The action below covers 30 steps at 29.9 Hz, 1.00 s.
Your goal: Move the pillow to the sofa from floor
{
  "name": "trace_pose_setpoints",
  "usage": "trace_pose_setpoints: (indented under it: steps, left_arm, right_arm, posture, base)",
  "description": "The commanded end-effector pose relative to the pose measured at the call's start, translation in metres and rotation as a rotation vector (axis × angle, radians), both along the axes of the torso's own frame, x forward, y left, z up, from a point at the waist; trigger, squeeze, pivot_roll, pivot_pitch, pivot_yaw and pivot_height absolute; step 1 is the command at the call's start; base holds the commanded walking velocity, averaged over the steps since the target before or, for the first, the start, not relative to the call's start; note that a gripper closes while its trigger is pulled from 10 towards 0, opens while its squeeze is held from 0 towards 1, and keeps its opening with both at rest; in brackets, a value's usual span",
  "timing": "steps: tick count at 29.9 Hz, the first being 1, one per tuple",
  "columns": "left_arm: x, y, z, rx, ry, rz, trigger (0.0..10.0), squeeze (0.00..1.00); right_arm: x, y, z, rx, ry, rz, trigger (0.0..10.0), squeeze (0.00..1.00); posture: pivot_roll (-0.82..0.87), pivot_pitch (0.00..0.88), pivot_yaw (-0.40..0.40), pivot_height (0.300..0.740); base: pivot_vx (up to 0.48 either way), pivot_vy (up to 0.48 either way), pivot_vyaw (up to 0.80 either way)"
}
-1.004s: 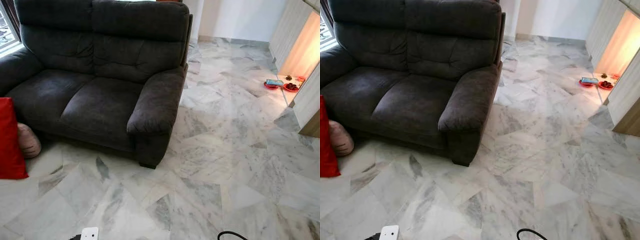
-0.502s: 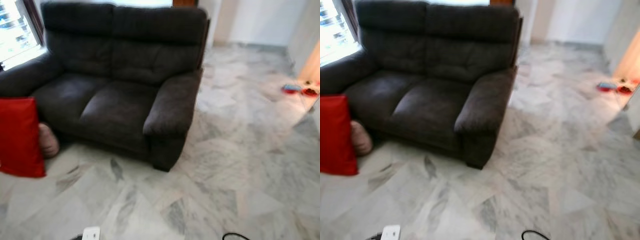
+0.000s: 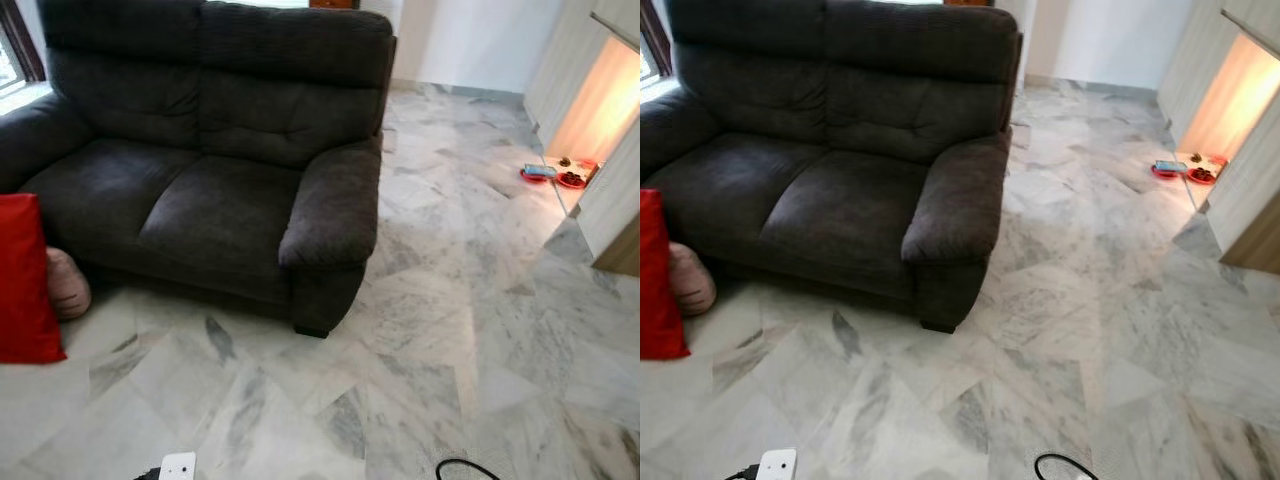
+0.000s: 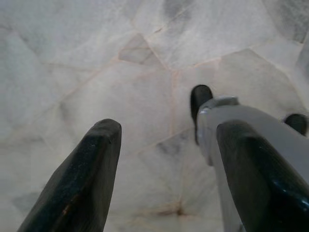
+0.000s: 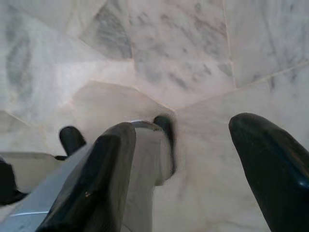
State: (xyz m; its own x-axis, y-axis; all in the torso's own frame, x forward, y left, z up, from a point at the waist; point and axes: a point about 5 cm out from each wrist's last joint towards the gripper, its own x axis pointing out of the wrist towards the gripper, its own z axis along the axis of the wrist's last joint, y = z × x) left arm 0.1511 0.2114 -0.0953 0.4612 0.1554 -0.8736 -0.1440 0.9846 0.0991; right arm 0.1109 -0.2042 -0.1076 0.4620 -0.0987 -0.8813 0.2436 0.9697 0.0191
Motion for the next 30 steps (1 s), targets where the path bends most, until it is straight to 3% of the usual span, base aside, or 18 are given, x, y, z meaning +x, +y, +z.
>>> trace_pose_setpoints:
  steps: [1, 30]
  left_arm:
    - [0.0002, -0.0047, -0.0008, -0.013, -0.001, 0.002, 10.0, 0.00]
    - [0.0010, -0.0052, -0.0005, -0.014, -0.003, -0.002, 10.0, 0.00]
  right_arm:
    - [-0.0060, -0.0062, -0.0007, -0.012, 0.018, -0.013, 10.0, 0.00]
    - [-0.0052, -0.0062, -0.0005, -0.011, 0.016, -0.012, 10.0, 0.00]
  posture:
    - [-0.07, 0.000, -0.028, 0.740]
    - [-0.07, 0.000, -0.029, 0.740]
  base:
    - [0.000, 0.428, 0.00]
    - [0.000, 0.410, 0.00]
